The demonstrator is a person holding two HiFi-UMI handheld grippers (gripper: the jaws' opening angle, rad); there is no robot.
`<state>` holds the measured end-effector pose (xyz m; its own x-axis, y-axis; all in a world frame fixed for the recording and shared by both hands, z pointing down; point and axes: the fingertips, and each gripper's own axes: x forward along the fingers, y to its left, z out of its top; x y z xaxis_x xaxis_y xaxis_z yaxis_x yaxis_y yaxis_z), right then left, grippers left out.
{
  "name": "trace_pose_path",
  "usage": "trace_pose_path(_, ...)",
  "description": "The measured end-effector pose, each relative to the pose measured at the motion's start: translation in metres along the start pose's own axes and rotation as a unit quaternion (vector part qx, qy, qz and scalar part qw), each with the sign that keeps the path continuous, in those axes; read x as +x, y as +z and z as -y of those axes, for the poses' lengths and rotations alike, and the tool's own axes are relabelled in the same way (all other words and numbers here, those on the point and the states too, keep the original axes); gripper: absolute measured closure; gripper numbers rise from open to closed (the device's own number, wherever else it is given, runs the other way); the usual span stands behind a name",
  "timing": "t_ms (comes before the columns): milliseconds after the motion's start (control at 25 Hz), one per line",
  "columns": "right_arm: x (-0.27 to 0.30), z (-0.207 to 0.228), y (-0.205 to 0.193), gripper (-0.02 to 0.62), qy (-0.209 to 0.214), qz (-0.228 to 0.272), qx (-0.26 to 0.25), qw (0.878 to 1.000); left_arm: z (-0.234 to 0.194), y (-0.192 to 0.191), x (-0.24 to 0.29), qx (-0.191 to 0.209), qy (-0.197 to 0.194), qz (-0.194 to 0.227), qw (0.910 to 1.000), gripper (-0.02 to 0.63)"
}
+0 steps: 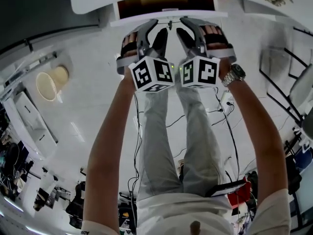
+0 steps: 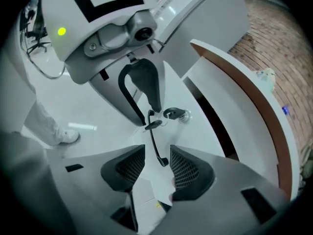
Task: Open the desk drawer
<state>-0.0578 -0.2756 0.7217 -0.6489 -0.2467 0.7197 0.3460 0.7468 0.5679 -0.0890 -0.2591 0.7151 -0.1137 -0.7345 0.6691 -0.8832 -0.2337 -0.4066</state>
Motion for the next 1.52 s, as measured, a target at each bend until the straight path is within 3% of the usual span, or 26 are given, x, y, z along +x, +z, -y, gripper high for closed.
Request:
trace_pose_path(40,-0.006,0.004,0.000,0.434,-0.007,0.005,0.025,1.000,-0.005,0.000,-0.006,-0.024,0.014,0.007,0.9996,0.462)
trace_pose_path(120,-0.020,0.016,0.004,0.537,-0.025,0.022,0.081,0.996,-0.018,0.000,-0.021,-0.063,0.044,0.023,0.9968,0.565)
trace_pose_path(200,-0.032,0.028,0.009,0.562,-0.039,0.040,0.134,0.989,-0.030,0.004,-0.035,-0.092,0.061,0.042,0.9930,0.589)
trace_pose_path(320,-0.045,0.041,0.013,0.569,-0.042,0.064,0.207,0.975,-0.042,0.015,-0.051,-0.160,0.049,0.079,0.9828,0.597)
trace_pose_path(440,-0.061,0.052,0.020,0.569,-0.034,0.085,0.276,0.957,-0.048,0.031,-0.069,-0.229,0.024,0.117,0.9660,0.598)
trace_pose_path(720,-0.133,0.082,0.038,0.569,0.005,0.153,0.419,0.895,-0.064,0.092,-0.145,-0.291,-0.003,0.199,0.9356,0.598)
trace_pose_path(800,-0.165,0.094,0.042,0.569,0.007,0.172,0.436,0.883,-0.074,0.113,-0.175,-0.304,0.005,0.224,0.9260,0.598)
trace_pose_path(1040,-0.258,0.134,0.063,0.569,-0.016,0.221,0.449,0.866,-0.100,0.153,-0.254,-0.350,0.030,0.249,0.9026,0.598)
trace_pose_path(1120,-0.286,0.156,0.067,0.569,-0.027,0.242,0.459,0.854,-0.113,0.168,-0.277,-0.351,0.038,0.259,0.8988,0.598)
trace_pose_path(1320,-0.373,0.204,0.073,0.569,-0.049,0.279,0.451,0.847,-0.145,0.208,-0.355,-0.343,0.067,0.278,0.8945,0.598)
trace_pose_path(1520,-0.461,0.240,0.079,0.569,-0.068,0.306,0.468,0.826,-0.169,0.237,-0.433,-0.347,0.100,0.288,0.8870,0.598)
